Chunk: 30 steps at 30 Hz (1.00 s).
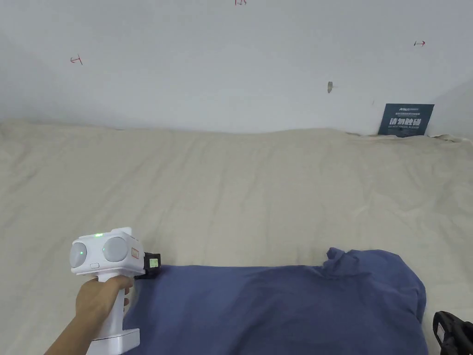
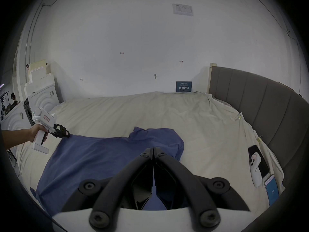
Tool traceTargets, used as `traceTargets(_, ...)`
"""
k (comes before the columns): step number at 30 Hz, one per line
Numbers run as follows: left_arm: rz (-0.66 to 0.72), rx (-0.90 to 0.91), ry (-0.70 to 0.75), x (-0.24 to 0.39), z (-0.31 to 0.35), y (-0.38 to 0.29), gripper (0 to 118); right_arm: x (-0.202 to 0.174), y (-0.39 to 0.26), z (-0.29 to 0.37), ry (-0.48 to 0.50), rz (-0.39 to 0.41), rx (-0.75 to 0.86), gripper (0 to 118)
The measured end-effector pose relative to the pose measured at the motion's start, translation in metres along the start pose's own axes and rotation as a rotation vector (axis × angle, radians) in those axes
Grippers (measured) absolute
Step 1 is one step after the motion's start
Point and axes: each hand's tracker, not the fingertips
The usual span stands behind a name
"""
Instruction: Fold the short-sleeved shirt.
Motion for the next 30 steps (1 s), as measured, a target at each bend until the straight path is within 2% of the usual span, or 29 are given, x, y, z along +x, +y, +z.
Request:
traceTargets(1,-0.004,-0.062,-0.009,0.002,-0.007,-0.004,53,0.003,-0.003,-0.001,-0.003,0.001,-0.013,0)
traceTargets(3,-0.062,0.022,0.052,0.009,-0.003,-0.013,38,0.009,-0.006,-0.003,-0.01,-0.001,-0.036,0)
traceTargets(5,-0.092,0.028,0.072,0.015,0.0,-0.013,3,0.016,-0.008,-0.006,-0.005,-0.022,-0.064,0)
traceTargets(6,-0.116,0.032,0.012,0.015,0.002,-0.014,2,0.021,-0.007,-0.01,-0.007,-0.032,-0.079,0)
traceTargets(11,-0.091,0.124,-0.04,0.015,0.049,-0.022,1,0.047,0.01,-0.052,-0.02,-0.077,-0.165,0)
traceTargets(13,-0.096,0.144,-0.088,0.015,0.07,-0.023,1,0.057,0.019,-0.077,-0.021,-0.098,-0.19,5)
traceTargets(15,-0.118,0.165,-0.099,0.016,0.09,-0.023,1,0.064,0.027,-0.103,-0.02,-0.117,-0.245,52)
traceTargets(16,-0.131,0.17,-0.1,0.017,0.098,-0.023,1,0.066,0.03,-0.118,-0.03,-0.096,-0.273,69)
traceTargets(18,-0.151,0.175,-0.107,0.019,0.106,-0.021,1,0.072,0.033,-0.149,-0.019,-0.094,-0.369,82)
traceTargets(19,-0.16,0.175,-0.108,0.019,0.108,-0.018,1,0.074,0.033,-0.162,-0.024,-0.104,-0.399,93)
traceTargets(22,-0.167,0.181,-0.112,0.021,0.112,-0.017,1,0.081,0.031,-0.199,-0.032,-0.188,-0.443,92)
traceTargets(25,-0.173,0.177,-0.116,0.021,0.107,-0.017,1,0.083,0.025,-0.23,-0.057,-0.178,-0.47,86)
traceTargets(28,-0.175,0.17,-0.114,0.019,0.1,-0.02,1,0.083,0.016,-0.249,-0.081,-0.198,-0.524,69)
traceTargets(30,-0.169,0.164,-0.116,0.017,0.097,-0.023,1,0.08,0.009,-0.254,-0.078,-0.163,-0.555,45)
